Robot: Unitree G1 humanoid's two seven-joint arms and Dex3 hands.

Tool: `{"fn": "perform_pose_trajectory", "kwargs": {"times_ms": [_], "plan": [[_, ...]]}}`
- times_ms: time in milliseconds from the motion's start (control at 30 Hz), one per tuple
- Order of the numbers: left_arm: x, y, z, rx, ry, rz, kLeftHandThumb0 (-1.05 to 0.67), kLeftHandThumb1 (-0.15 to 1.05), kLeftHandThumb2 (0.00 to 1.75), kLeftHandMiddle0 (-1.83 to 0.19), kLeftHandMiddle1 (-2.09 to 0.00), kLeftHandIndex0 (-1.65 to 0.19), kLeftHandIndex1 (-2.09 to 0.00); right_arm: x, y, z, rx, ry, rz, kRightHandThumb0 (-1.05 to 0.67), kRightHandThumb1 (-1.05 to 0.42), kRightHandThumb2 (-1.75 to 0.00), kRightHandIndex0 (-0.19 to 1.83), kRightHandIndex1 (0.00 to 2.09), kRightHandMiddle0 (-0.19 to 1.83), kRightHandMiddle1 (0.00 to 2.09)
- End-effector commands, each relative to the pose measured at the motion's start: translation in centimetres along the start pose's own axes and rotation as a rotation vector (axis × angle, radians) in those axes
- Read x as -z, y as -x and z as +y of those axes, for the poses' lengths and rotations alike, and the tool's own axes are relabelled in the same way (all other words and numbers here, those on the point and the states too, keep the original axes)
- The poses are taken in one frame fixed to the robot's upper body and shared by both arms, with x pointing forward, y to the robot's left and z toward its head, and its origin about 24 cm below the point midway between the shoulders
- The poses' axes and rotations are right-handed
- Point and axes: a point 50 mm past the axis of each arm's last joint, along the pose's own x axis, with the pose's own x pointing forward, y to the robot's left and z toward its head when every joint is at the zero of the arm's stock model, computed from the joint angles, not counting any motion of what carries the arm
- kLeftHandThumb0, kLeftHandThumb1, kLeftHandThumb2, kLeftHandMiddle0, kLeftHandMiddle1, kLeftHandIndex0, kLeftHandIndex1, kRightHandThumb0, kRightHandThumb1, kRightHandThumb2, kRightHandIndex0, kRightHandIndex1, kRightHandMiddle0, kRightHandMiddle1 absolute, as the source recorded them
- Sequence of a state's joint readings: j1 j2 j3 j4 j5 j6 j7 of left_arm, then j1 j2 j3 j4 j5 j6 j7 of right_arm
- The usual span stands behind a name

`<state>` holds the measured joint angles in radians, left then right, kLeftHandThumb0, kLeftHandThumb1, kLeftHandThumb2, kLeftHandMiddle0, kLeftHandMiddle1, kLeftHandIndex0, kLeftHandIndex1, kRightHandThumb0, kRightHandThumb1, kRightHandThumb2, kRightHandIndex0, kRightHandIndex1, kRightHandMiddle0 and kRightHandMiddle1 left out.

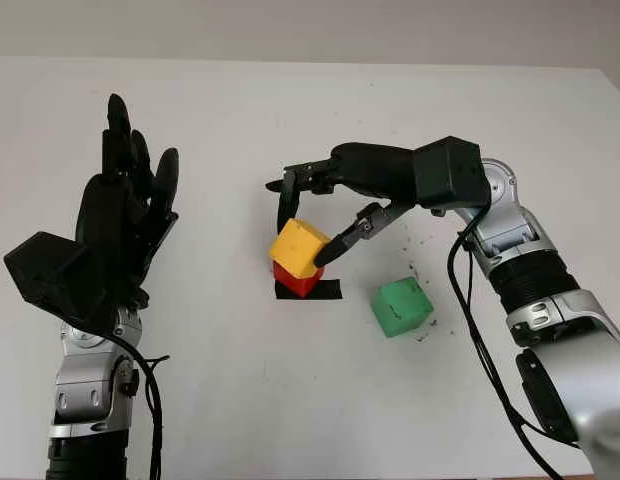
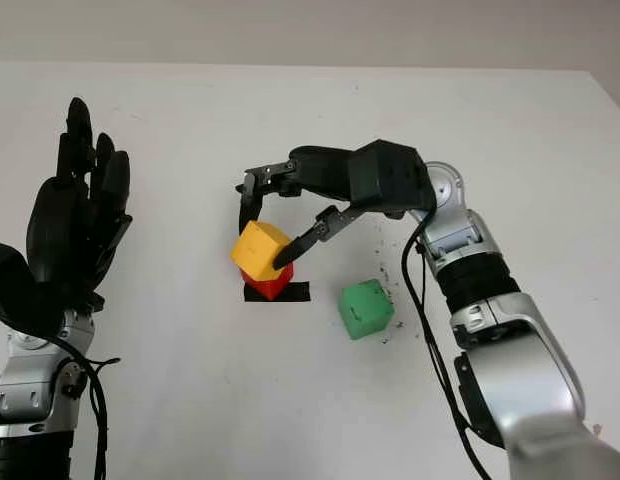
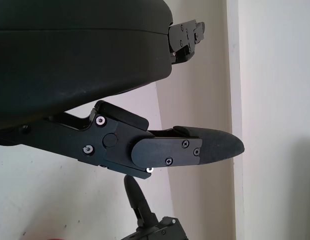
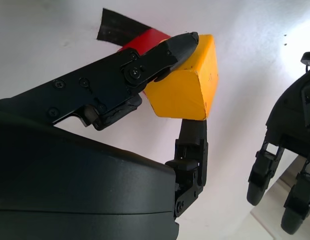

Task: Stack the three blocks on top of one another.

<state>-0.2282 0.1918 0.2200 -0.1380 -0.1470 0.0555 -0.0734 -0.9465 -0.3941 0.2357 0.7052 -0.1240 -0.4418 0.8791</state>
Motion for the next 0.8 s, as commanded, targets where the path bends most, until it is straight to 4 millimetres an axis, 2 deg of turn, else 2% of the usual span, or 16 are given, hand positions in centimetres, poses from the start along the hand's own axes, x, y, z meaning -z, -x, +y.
{"fn": "perform_pose_trajectory", "kwargs": {"times_ms": [0,133,767], "plan": [[-0.35,-0.13,-0.07,0.011,-0.014,-0.011,-0.7,1.05,0.44,0.19,0.0,0.19,0.0,0.48,0.2,0.49,-0.012,0.022,0.02,-0.45,-0.96,-0.06,0.19,0.03,0.37,1.53],[-0.33,-0.14,-0.04,0.008,-0.017,-0.008,-0.68,1.05,0.45,0.19,-0.01,0.19,0.0,0.36,0.32,0.29,0.01,0.051,0.02,-0.41,-0.96,-0.06,0.19,0.03,0.33,1.54],[-0.25,0.04,0.0,0.003,-0.014,-0.002,-0.68,1.05,0.45,0.19,-0.02,0.19,0.0,-0.15,0.42,-0.02,0.084,0.216,0.01,-0.42,-0.98,-0.05,0.19,0.05,0.32,1.47]]}}
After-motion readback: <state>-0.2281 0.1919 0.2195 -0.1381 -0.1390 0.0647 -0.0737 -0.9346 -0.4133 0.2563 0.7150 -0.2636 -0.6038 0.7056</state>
